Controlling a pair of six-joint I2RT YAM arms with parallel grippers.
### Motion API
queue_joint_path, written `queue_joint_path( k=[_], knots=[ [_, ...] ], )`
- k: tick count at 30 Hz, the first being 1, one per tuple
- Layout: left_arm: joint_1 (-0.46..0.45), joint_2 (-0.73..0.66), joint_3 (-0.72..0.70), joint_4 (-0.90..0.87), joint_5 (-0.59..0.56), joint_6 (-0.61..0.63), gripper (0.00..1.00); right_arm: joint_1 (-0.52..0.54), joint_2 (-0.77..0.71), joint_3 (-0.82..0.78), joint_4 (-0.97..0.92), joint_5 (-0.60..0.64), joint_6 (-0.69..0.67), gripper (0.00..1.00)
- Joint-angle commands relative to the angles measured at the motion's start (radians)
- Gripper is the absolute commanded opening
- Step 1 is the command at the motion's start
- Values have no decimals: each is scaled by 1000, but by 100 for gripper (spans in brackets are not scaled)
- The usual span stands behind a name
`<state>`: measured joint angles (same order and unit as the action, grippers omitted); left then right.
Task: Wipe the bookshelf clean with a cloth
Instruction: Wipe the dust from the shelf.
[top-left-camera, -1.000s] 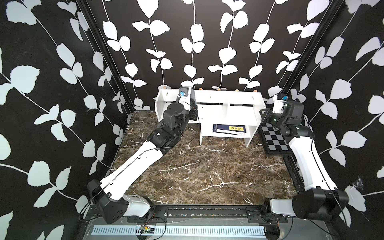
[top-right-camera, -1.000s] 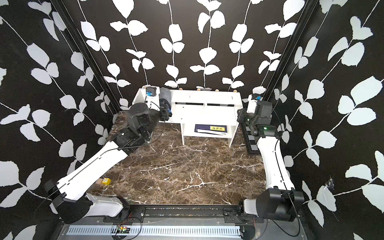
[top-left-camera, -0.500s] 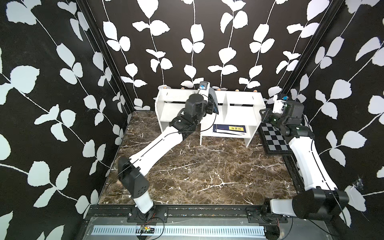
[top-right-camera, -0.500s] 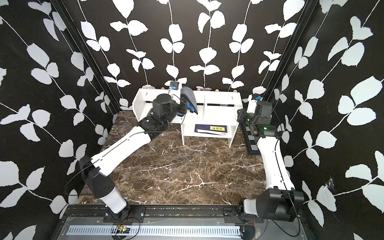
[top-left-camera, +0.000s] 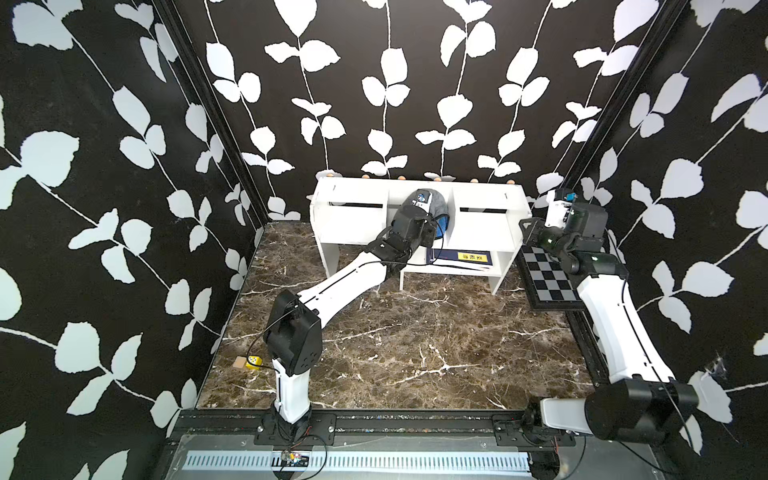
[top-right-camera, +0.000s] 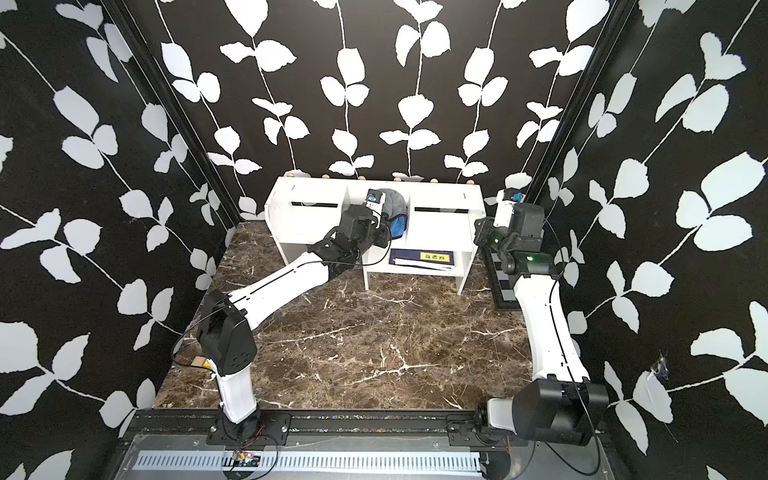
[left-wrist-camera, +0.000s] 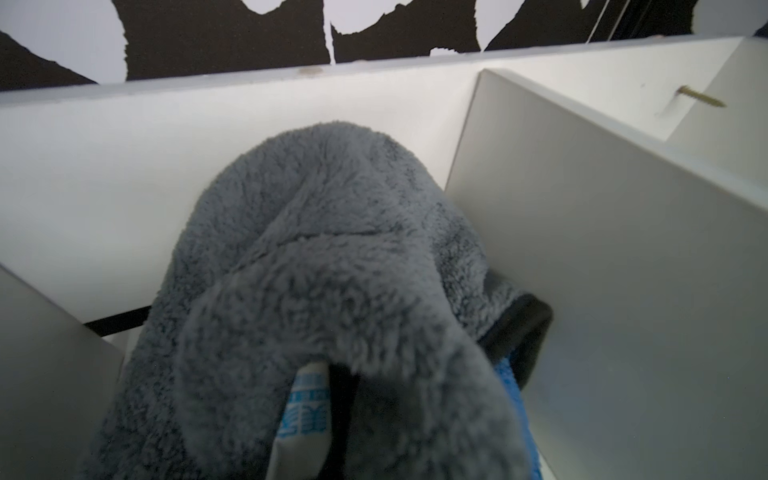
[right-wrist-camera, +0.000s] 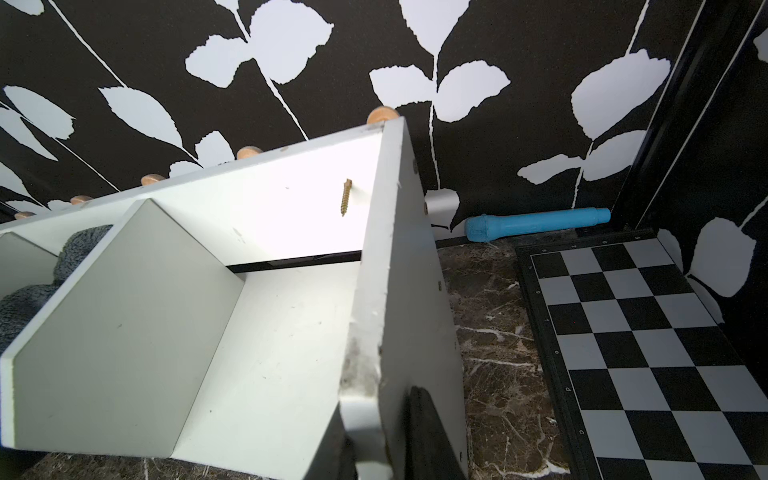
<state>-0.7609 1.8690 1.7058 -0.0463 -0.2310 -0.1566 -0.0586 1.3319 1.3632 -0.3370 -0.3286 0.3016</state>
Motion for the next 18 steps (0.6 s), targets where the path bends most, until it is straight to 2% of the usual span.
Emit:
queue_joint_path(
  k=[1, 6, 10, 15, 18],
  knots=[
    [-5, -69, 42, 44, 77, -9, 0, 13, -8, -26, -62, -81, 102, 0],
    [-6, -65, 149, 31, -11, 59, 0, 13, 0, -28, -56, -84, 112, 0],
    [10, -69, 183, -36, -267, 75, 0, 13, -11, -34, -56, -83, 107, 0],
    [48, -92, 105, -37, -295, 35, 0, 13, -13, -35, -59, -85, 102, 0],
    [51, -97, 63, -39, -233, 24, 0, 13, -13, -38, -57, -85, 103, 0]
  ],
)
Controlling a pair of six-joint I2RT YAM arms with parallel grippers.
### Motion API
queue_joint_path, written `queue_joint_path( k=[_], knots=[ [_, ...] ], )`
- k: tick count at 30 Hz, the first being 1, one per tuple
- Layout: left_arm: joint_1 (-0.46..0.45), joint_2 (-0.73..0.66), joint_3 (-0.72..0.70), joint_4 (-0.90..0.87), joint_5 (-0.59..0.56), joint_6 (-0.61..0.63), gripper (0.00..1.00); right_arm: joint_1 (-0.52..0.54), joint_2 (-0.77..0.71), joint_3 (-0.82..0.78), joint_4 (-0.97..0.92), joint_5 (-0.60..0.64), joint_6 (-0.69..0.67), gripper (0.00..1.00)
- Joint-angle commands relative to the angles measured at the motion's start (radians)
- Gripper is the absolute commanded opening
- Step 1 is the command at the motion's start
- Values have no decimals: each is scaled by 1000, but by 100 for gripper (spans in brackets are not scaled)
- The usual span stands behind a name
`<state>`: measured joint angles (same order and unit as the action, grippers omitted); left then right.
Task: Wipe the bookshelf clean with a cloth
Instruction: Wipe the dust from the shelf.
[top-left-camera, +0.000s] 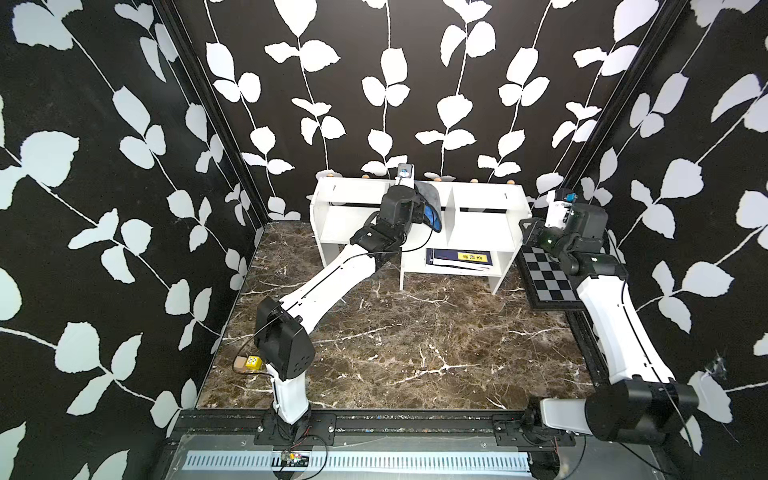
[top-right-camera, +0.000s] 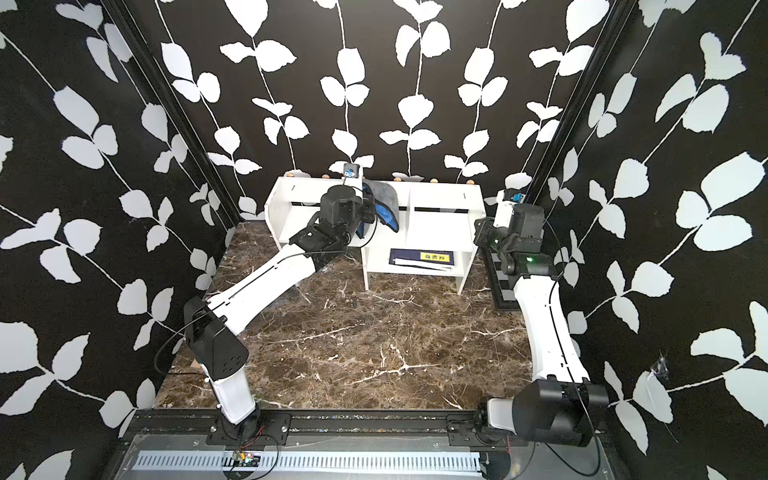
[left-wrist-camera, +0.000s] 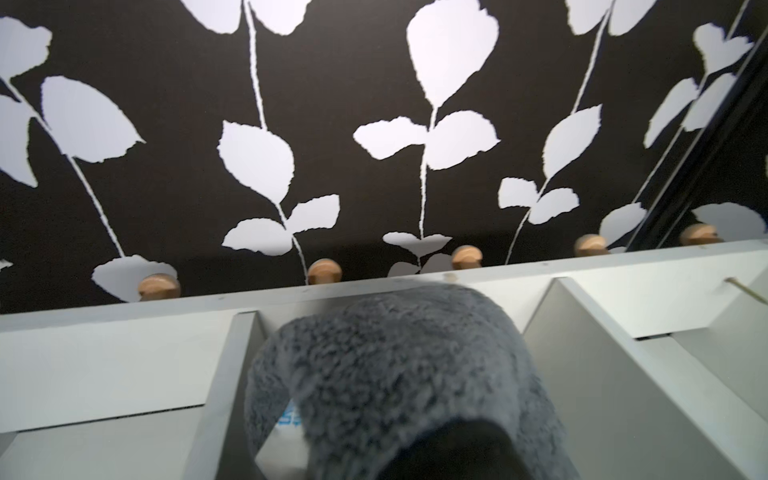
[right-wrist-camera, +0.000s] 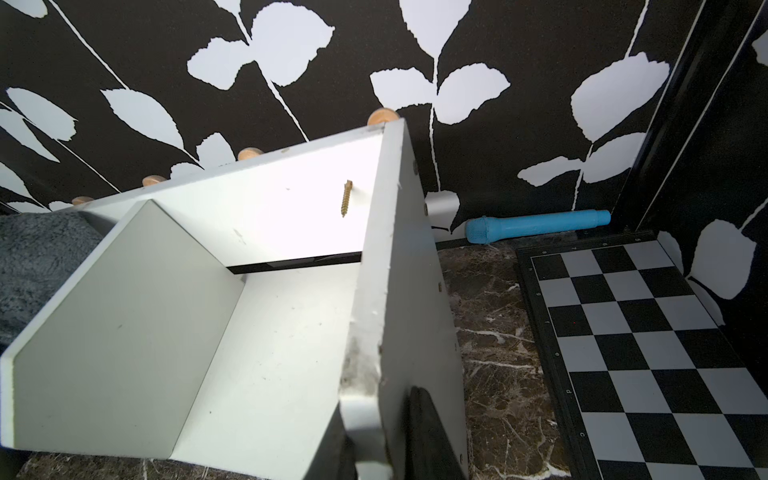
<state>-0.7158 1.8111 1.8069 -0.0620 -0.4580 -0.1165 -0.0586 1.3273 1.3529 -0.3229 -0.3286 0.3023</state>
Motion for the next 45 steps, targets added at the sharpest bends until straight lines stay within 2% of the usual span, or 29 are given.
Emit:
queue_joint_path(
  k=[1, 8, 12, 18, 27, 33, 36, 39, 45],
  knots=[
    [5, -40, -51, -34, 17, -21, 0, 13, -9, -29, -73, -86, 101, 0],
    [-4, -41, -146, -49, 119, -76, 0, 11, -15, -34, -73, -83, 102, 0],
    [-49, -40, -171, 11, 167, -57, 0, 11, -18, -24, -79, -81, 104, 0],
    [-99, -28, -83, 19, 207, -16, 0, 11, -19, -8, -89, -82, 107, 0],
    [-103, 5, 75, 27, 251, 2, 0, 11, -22, -10, -93, -85, 104, 0],
    [-103, 29, 119, 11, 188, 21, 0, 9, -29, -11, -98, -81, 100, 0],
    [-103, 25, 61, 9, 207, 13, 0, 8, -24, -4, -104, -79, 101, 0],
    [-103, 0, -55, 49, 200, 2, 0, 8, -19, 7, -115, -79, 102, 0],
    [-103, -76, -269, 101, 112, -43, 0, 6, -20, 5, -107, -81, 103, 0]
  ],
)
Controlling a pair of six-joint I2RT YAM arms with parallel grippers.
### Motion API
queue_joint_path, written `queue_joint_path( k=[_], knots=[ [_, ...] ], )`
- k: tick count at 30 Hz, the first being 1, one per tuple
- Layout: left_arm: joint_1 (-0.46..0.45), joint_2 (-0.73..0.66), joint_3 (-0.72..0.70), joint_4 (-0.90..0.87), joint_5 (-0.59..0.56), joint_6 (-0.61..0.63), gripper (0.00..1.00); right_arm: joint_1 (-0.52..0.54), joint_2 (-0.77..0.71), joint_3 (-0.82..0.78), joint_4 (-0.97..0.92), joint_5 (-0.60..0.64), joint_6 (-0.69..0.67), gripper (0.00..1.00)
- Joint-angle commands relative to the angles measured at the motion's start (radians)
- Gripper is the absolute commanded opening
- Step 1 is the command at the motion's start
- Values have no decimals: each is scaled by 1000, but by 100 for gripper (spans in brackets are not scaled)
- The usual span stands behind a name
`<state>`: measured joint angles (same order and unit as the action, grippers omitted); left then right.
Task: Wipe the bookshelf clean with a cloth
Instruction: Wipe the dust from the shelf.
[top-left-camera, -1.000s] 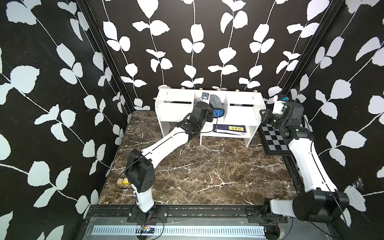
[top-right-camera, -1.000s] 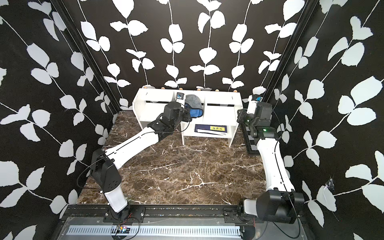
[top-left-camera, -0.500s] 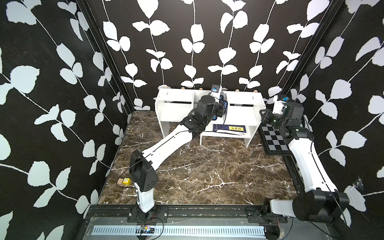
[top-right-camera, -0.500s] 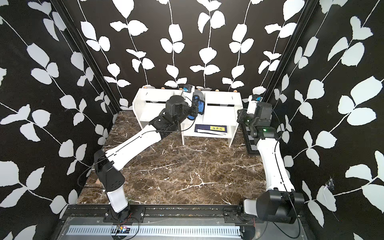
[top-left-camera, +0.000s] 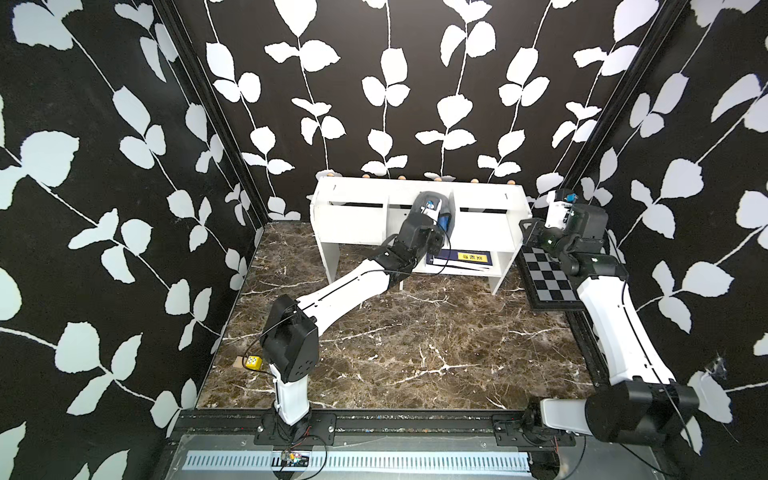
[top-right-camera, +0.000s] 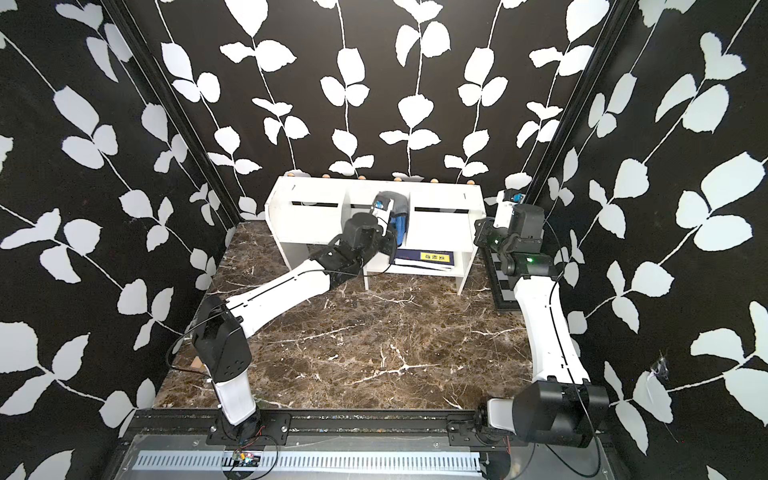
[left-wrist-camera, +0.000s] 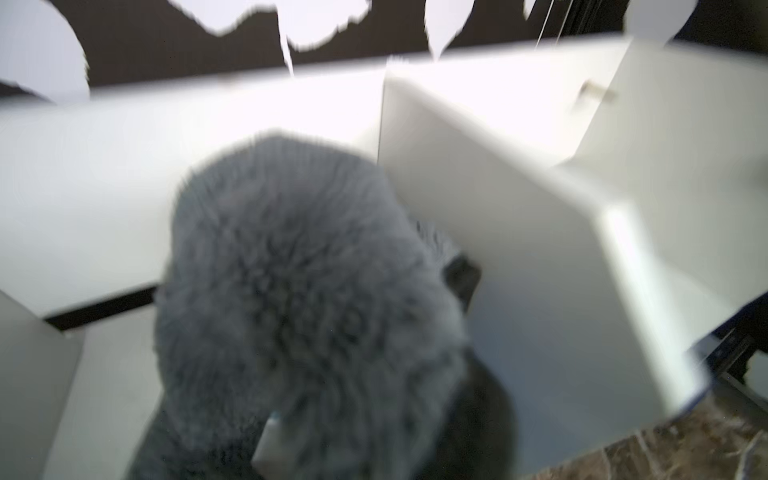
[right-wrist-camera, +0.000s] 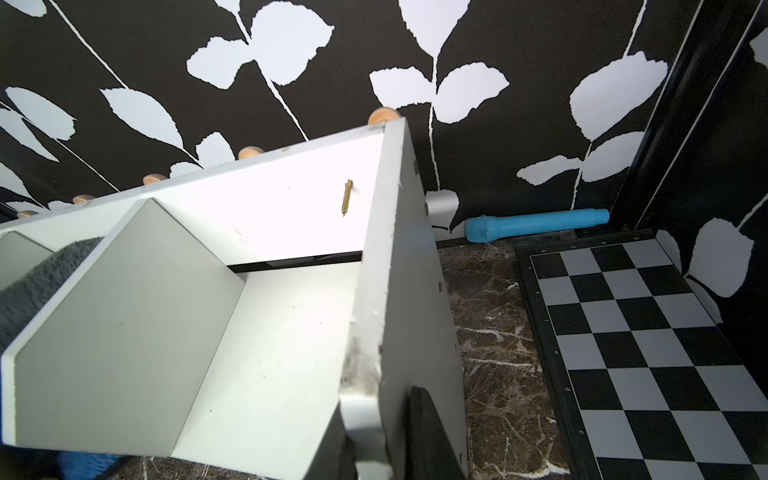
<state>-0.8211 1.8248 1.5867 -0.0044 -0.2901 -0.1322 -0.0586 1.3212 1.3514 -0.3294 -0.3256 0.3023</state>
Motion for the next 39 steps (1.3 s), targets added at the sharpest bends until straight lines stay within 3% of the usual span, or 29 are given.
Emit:
queue_joint_path(
  k=[1, 6, 16, 23, 30, 39],
  knots=[
    [2, -98, -71, 40, -95, -33, 0, 6, -12, 6, -98, -85, 105, 0],
    [2, -131, -72, -8, -283, -5, 0, 6, -14, -1, -92, -87, 106, 0],
    [3, -116, 118, -9, -413, 133, 0, -1, -20, -23, -75, -94, 113, 0],
    [4, -35, 241, -26, -295, 87, 0, -3, -27, -32, -56, -96, 116, 0],
    [-6, -1, 204, 9, 19, 34, 0, -4, -32, -74, -51, -92, 108, 0],
    [-12, -70, 25, 48, 8, 10, 0, -4, -30, -87, -36, -97, 116, 0]
  ],
)
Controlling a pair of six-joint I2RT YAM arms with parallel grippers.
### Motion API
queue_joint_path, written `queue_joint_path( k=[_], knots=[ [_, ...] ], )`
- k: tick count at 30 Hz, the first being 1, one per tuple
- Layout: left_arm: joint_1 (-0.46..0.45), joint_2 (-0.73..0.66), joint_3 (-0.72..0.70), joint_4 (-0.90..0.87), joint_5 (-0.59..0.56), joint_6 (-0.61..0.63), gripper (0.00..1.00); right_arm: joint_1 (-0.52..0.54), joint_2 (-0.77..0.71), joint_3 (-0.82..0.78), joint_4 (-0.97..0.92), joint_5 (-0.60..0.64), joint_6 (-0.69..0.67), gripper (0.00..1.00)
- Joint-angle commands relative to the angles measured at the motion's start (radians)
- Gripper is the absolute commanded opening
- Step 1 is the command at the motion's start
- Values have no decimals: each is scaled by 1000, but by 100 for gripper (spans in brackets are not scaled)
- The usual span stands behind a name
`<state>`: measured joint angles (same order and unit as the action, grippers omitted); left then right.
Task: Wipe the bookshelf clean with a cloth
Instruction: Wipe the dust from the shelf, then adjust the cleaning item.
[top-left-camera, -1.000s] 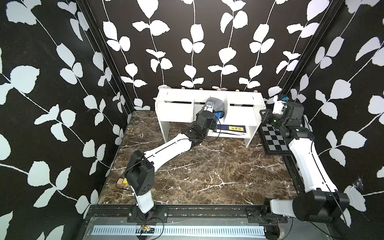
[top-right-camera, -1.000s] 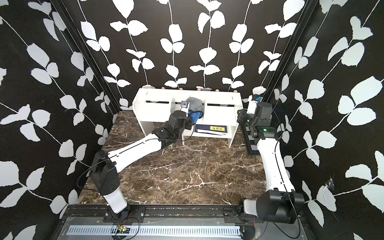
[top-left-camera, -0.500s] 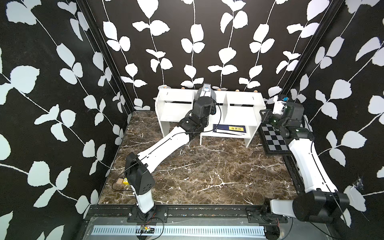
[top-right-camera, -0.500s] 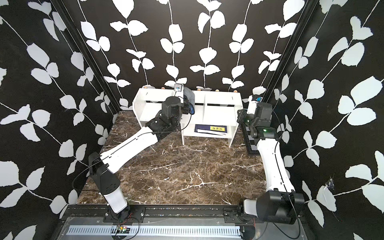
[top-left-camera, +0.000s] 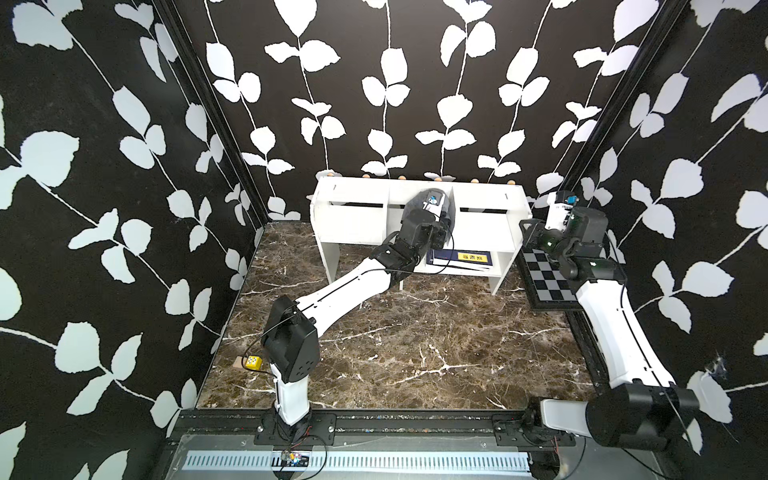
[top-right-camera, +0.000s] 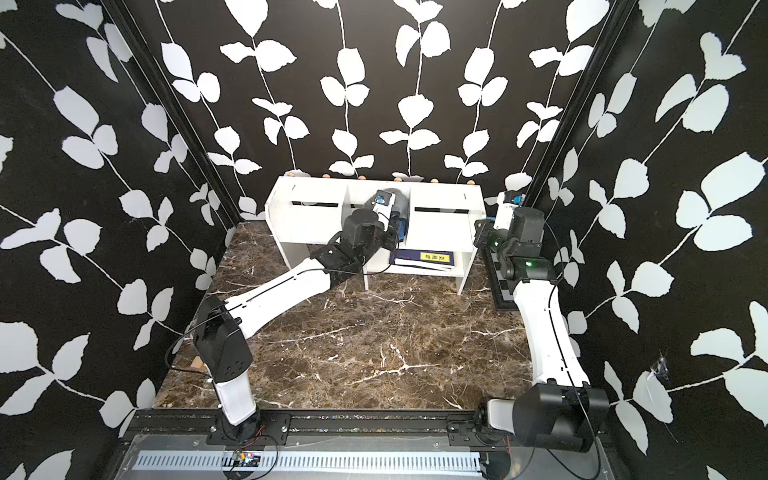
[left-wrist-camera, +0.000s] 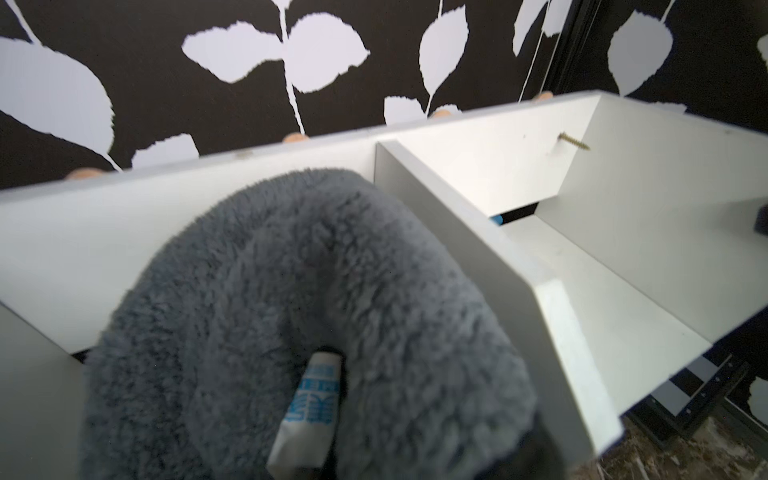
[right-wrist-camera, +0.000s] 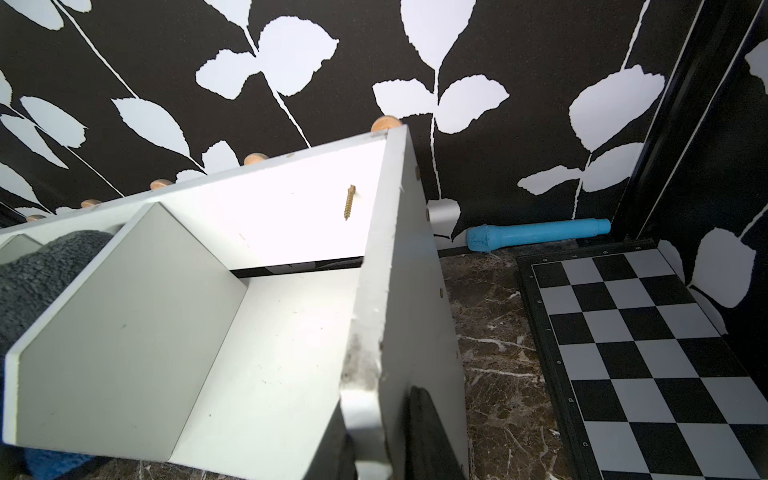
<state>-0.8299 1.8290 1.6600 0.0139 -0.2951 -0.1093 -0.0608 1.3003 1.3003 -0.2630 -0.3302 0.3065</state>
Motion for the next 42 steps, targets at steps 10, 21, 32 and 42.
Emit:
queue_joint_path(
  k=[10, 21, 32, 42],
  knots=[
    [-3, -185, -102, 39, -160, 49, 0, -2, -25, -5, -198, -42, 71, 91],
    [-3, -300, -46, 48, 142, 81, 0, 106, -278, -5, -286, 126, 3, 99],
    [-2, -359, -128, 218, 560, -42, 0, 324, -256, 66, 3, -200, 187, 100],
    [33, -306, -179, 696, 1021, -472, 0, 372, -172, 25, 439, -389, 453, 60]
  ],
)
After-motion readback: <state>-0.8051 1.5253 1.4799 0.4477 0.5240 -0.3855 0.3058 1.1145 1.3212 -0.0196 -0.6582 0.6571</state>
